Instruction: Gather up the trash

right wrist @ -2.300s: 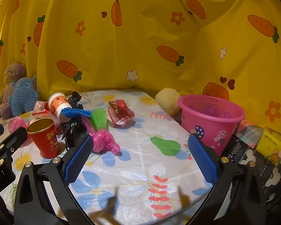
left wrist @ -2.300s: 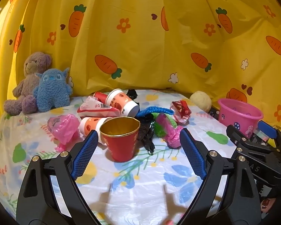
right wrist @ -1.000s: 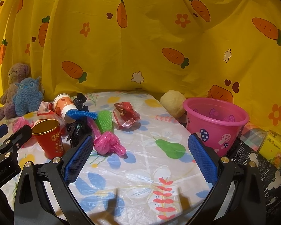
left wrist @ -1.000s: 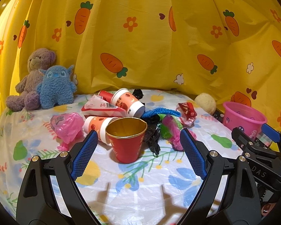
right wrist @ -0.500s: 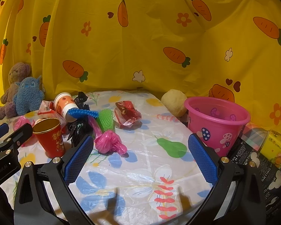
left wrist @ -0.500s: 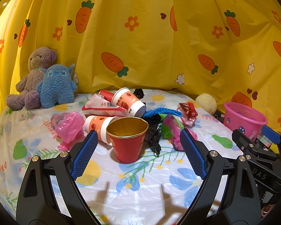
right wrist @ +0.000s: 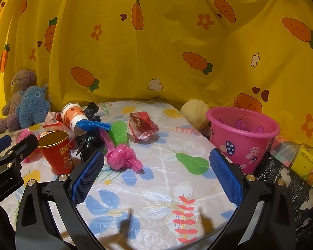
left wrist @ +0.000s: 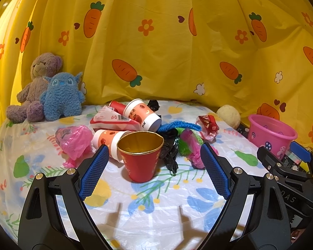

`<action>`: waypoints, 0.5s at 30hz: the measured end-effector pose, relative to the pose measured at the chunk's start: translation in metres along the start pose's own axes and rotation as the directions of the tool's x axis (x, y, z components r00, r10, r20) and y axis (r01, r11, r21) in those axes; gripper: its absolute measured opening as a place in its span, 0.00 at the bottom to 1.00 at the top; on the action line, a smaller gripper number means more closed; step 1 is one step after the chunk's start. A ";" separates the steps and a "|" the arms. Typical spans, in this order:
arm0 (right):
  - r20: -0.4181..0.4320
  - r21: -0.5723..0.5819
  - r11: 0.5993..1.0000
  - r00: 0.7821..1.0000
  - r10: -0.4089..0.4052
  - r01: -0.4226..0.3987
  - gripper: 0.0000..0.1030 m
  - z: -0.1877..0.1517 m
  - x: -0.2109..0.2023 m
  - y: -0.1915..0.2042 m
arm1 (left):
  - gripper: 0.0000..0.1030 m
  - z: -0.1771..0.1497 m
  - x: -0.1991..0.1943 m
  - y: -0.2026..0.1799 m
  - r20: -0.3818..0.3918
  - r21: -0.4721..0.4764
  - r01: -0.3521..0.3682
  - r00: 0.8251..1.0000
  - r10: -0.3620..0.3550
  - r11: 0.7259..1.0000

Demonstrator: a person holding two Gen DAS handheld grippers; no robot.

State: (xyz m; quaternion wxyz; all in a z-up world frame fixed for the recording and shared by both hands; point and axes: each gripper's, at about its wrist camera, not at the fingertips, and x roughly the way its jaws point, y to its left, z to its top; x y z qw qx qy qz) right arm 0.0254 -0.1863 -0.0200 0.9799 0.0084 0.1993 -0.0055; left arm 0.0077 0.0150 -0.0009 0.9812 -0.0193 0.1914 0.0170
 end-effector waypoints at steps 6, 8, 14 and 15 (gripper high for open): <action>0.001 -0.001 1.000 1.000 0.002 -0.002 0.95 -0.001 0.000 0.001 | 0.85 0.000 0.000 0.000 0.000 -0.001 0.001 1.000 -0.001 1.000; 0.002 -0.001 1.000 1.000 0.002 -0.002 0.95 -0.001 0.000 0.001 | 0.85 0.000 0.000 0.000 0.000 -0.001 0.002 1.000 -0.002 1.000; 0.001 0.000 1.000 1.000 0.004 -0.004 0.95 -0.001 0.000 0.000 | 0.85 0.000 0.001 -0.005 0.003 0.000 0.003 1.000 -0.003 1.000; 0.001 0.000 1.000 1.000 0.004 -0.004 0.95 -0.001 0.001 0.002 | 0.85 0.000 0.001 -0.005 0.003 -0.001 0.003 1.000 -0.003 1.000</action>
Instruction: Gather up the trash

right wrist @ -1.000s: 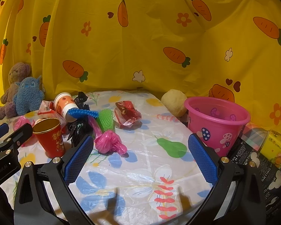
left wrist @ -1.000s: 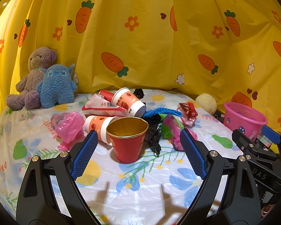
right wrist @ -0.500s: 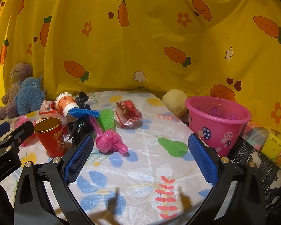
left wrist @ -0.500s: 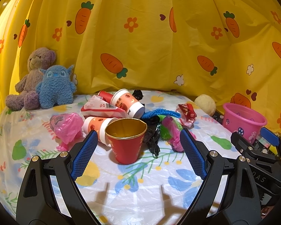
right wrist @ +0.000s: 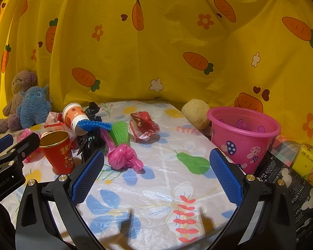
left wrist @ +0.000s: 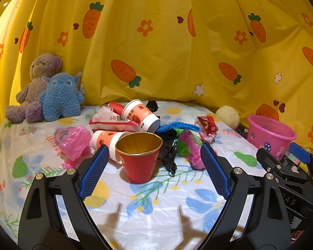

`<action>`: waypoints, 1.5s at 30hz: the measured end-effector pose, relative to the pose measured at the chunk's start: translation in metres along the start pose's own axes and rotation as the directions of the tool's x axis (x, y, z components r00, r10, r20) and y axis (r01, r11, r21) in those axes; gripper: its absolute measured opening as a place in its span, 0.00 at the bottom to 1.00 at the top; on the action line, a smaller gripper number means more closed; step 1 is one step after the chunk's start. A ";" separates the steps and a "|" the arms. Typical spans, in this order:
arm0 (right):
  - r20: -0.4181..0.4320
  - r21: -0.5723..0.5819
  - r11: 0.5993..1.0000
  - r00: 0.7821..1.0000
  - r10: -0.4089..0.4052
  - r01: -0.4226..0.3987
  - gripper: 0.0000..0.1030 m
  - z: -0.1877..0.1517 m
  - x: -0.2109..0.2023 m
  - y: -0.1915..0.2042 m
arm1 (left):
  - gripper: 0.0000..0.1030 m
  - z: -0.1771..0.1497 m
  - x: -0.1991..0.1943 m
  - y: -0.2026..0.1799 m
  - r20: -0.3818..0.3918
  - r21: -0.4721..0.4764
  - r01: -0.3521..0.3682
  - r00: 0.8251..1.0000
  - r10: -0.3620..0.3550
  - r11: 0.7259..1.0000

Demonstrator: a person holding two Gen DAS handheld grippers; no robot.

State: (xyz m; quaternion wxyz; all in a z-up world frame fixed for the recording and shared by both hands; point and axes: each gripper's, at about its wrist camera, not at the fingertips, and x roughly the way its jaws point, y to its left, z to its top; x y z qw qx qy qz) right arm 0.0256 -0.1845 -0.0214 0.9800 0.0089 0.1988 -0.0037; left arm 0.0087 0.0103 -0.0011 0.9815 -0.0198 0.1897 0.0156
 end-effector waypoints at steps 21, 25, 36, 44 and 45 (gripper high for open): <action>-0.006 0.002 1.000 1.000 0.022 -0.022 0.95 -0.004 0.005 0.004 | 0.85 -0.001 0.004 0.005 0.004 -0.020 0.014 1.000 -0.014 1.000; -0.010 -0.002 0.999 0.999 0.046 -0.046 0.94 -0.004 0.009 0.006 | 0.85 -0.004 0.004 0.020 0.007 -0.042 0.005 1.000 -0.004 0.999; -0.037 -0.012 0.996 0.996 0.085 -0.086 0.92 -0.005 0.030 0.019 | 0.85 -0.010 0.027 0.043 -0.026 -0.055 0.034 0.999 -0.036 0.998; -0.065 -0.008 0.996 0.994 0.088 -0.089 0.92 -0.005 0.048 0.019 | 0.85 -0.008 0.074 0.037 -0.120 -0.052 0.063 0.990 -0.069 0.997; -0.068 -0.010 0.996 0.994 0.088 -0.089 0.92 -0.005 0.050 0.019 | 0.85 -0.008 0.078 0.037 -0.128 -0.053 0.068 0.989 -0.074 0.996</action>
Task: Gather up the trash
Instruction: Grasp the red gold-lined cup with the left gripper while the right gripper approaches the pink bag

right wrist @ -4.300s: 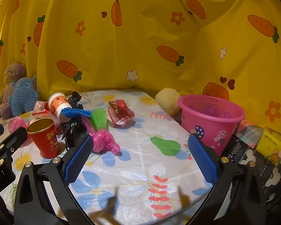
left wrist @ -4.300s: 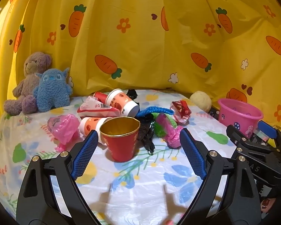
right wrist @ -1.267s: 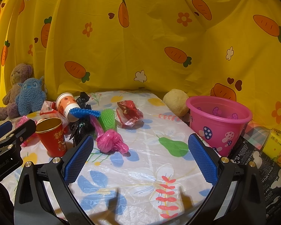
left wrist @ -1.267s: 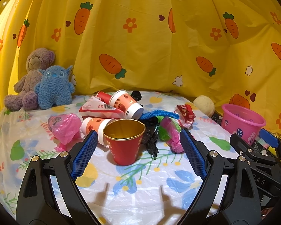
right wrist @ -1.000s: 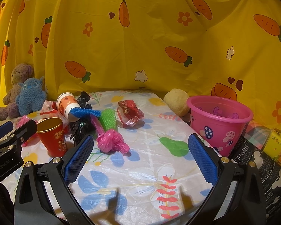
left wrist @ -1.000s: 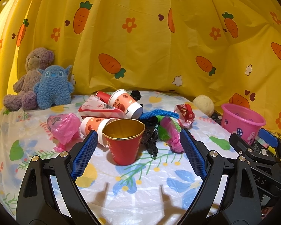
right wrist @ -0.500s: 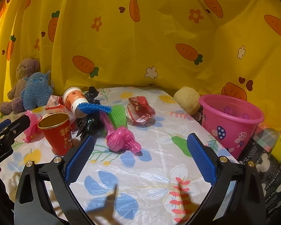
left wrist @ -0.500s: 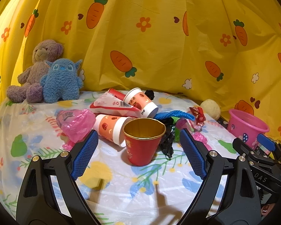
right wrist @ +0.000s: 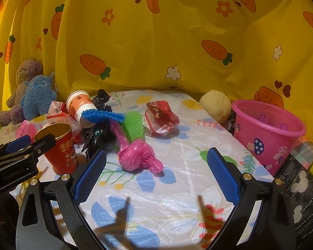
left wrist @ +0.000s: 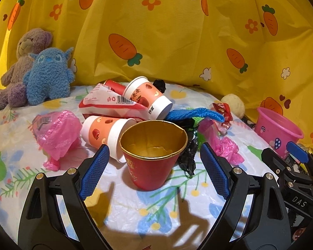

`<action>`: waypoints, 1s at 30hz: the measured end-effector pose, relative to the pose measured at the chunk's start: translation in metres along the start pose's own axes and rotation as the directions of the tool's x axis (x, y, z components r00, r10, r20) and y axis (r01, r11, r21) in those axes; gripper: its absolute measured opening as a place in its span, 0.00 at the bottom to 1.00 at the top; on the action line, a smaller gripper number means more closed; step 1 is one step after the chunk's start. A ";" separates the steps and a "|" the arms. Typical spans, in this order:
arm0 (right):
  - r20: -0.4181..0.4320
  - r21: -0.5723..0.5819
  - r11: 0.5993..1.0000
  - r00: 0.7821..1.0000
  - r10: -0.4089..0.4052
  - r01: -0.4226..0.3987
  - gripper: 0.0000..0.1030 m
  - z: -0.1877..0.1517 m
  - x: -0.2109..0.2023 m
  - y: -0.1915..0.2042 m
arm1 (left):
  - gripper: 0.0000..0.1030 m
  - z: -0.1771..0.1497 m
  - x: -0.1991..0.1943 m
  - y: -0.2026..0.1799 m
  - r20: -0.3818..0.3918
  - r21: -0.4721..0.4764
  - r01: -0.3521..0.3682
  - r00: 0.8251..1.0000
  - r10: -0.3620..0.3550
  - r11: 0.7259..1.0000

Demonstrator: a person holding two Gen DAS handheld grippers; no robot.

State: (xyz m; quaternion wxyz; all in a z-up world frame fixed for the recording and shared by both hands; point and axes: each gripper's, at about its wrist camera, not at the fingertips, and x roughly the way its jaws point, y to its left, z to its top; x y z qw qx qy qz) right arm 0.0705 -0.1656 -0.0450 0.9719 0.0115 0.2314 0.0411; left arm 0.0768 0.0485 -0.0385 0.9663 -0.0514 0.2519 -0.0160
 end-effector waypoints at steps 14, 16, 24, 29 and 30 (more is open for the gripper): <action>-0.105 -0.039 0.999 0.994 0.023 -0.027 0.88 0.003 0.051 0.011 | 0.64 0.006 0.029 0.002 -0.064 -0.019 0.034 0.997 -0.035 0.999; -0.118 -0.045 0.998 0.993 0.027 -0.032 0.86 0.004 0.057 0.014 | 0.59 0.006 0.028 0.004 -0.057 -0.030 0.041 0.997 -0.043 0.999; -0.231 -0.029 0.997 0.971 0.064 -0.073 0.68 0.003 0.082 0.016 | 0.52 0.005 0.014 0.005 -0.014 -0.028 0.053 0.998 -0.054 0.998; -0.279 -0.026 0.996 0.957 0.075 -0.086 0.67 0.002 0.091 0.018 | 0.52 0.007 0.000 0.007 0.017 -0.040 0.063 0.998 -0.062 0.997; -0.293 -0.024 0.996 0.953 0.079 -0.090 0.67 0.002 0.094 0.018 | 0.52 0.008 -0.003 0.006 0.024 -0.038 0.063 0.998 -0.062 0.997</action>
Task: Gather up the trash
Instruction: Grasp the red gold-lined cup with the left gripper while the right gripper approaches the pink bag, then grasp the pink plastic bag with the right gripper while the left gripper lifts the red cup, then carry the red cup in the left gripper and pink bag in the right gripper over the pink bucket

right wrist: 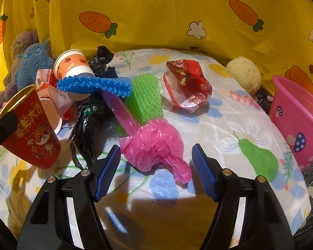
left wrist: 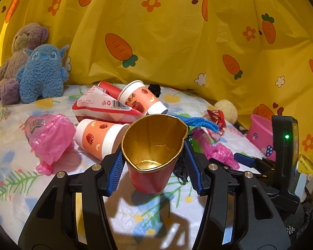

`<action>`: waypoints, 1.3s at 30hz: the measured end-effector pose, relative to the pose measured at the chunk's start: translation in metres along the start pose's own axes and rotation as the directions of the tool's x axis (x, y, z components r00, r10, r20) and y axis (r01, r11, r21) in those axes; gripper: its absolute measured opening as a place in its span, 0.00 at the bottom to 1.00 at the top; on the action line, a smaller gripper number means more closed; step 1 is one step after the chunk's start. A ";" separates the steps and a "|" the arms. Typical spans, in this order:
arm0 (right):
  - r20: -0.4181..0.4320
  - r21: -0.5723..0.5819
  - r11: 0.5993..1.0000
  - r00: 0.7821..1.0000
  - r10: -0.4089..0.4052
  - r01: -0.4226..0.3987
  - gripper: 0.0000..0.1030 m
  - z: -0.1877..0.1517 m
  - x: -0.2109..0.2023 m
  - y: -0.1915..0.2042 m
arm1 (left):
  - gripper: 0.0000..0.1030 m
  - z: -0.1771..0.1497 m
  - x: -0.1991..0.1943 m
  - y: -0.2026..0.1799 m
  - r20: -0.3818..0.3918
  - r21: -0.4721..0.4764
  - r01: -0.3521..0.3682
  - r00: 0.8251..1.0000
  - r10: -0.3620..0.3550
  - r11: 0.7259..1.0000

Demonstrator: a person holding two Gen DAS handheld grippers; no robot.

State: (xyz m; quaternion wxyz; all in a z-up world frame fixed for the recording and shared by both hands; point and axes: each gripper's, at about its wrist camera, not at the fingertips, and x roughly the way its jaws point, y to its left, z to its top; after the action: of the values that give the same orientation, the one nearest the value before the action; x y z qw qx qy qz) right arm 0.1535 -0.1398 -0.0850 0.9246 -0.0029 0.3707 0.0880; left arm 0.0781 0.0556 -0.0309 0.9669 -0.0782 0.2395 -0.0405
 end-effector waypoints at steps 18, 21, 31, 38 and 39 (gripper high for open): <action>0.089 0.068 0.997 0.995 0.032 -0.038 0.27 -0.024 -0.048 -0.041 | 0.52 0.001 -0.023 -0.021 0.038 0.034 0.044 0.998 -0.045 0.998; 0.121 0.061 0.998 0.992 0.027 -0.034 0.27 -0.026 -0.063 -0.045 | 0.52 0.003 -0.023 -0.034 0.039 0.053 0.062 0.997 -0.064 0.997; 0.198 0.088 0.996 0.980 -0.013 -0.005 0.27 -0.026 -0.090 -0.074 | 0.52 0.016 -0.014 -0.085 0.030 0.109 0.163 0.986 -0.167 0.981; 0.279 0.146 0.983 0.949 -0.146 0.108 0.27 -0.007 -0.114 -0.125 | 0.52 0.043 0.005 -0.153 0.047 0.184 0.285 0.953 -0.298 0.941; 0.288 0.159 0.979 0.942 -0.170 0.128 0.27 -0.005 -0.116 -0.134 | 0.52 0.047 0.009 -0.164 0.045 0.192 0.307 0.946 -0.321 0.932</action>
State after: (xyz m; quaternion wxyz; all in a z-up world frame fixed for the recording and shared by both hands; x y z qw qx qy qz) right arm 0.0898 -0.2905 -0.0166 0.9721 0.0464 0.2298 -0.0089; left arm 0.1011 -0.1009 0.0337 0.9594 -0.0282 0.1823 -0.2133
